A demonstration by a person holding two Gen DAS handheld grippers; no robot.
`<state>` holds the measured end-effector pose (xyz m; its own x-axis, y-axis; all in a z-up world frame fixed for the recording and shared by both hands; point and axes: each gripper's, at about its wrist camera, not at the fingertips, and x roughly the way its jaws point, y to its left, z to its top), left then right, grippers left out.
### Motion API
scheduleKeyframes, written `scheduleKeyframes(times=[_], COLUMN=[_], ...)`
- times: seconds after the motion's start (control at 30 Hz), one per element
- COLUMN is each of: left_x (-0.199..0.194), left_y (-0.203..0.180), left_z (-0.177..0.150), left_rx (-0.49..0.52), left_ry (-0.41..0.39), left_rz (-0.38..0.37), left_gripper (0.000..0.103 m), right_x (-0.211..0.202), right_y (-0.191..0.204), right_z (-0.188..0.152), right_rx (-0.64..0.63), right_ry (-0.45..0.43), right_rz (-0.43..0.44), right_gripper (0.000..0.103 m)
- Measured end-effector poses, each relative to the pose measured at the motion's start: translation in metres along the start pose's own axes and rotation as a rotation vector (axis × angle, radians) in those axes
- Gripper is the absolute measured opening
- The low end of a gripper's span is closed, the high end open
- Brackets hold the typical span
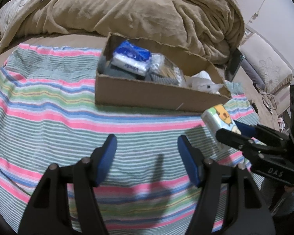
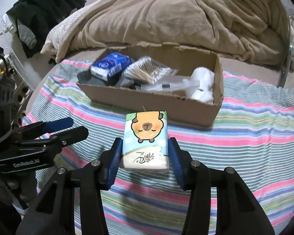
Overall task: Organize objects
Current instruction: 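Lift the yellow cartoon tissue pack with right tool and carry it into the box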
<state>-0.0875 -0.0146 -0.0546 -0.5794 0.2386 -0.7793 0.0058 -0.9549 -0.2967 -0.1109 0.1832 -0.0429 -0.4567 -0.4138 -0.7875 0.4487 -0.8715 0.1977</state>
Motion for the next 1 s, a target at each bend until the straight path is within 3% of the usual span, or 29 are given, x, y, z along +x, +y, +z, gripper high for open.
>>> scheduleKeyframes(times=[0.23,1.0], left_x=[-0.006,-0.010], left_y=[-0.002,0.002], left_z=[0.009,0.041], left_rx=[0.005,0.020], left_ry=[-0.024,-0.092], left_rz=[-0.004,0.007], left_gripper=[0.066,0.066], right_x=[-0.013,-0.008], right_y=[-0.002,-0.020], right_z=[0.009,0.058], right_rx=[0.011,0.012], right_ry=[-0.024,-0.091], right_rz=[0.038,-0.009], right_gripper=[0.050,0.050])
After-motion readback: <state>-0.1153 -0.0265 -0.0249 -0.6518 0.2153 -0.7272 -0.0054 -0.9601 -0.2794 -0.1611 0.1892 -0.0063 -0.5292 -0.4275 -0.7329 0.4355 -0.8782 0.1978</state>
